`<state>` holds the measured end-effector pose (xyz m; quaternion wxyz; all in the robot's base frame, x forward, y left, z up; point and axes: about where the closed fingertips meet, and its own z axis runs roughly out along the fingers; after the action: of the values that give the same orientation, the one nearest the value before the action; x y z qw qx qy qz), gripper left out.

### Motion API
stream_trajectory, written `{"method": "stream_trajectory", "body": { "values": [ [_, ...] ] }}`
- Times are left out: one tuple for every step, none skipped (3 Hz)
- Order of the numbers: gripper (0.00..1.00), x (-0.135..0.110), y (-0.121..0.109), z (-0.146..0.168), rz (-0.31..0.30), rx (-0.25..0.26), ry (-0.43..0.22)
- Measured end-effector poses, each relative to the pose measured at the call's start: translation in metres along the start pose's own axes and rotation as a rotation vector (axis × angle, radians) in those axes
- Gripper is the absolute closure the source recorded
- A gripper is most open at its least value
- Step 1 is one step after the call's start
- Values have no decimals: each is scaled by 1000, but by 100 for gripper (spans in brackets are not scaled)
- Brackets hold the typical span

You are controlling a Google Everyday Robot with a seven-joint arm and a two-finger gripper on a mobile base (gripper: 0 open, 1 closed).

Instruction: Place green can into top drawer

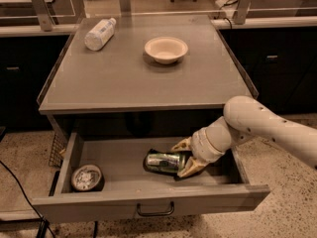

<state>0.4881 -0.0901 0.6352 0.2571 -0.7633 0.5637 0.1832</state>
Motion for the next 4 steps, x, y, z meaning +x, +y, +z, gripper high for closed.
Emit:
{"method": "stream_trajectory", "body": {
  "values": [
    [100, 3, 0, 5, -2, 23, 18],
    [74, 3, 0, 5, -2, 23, 18],
    [50, 3, 0, 5, -2, 23, 18],
    [27, 3, 0, 5, -2, 23, 18]
  ]
}}
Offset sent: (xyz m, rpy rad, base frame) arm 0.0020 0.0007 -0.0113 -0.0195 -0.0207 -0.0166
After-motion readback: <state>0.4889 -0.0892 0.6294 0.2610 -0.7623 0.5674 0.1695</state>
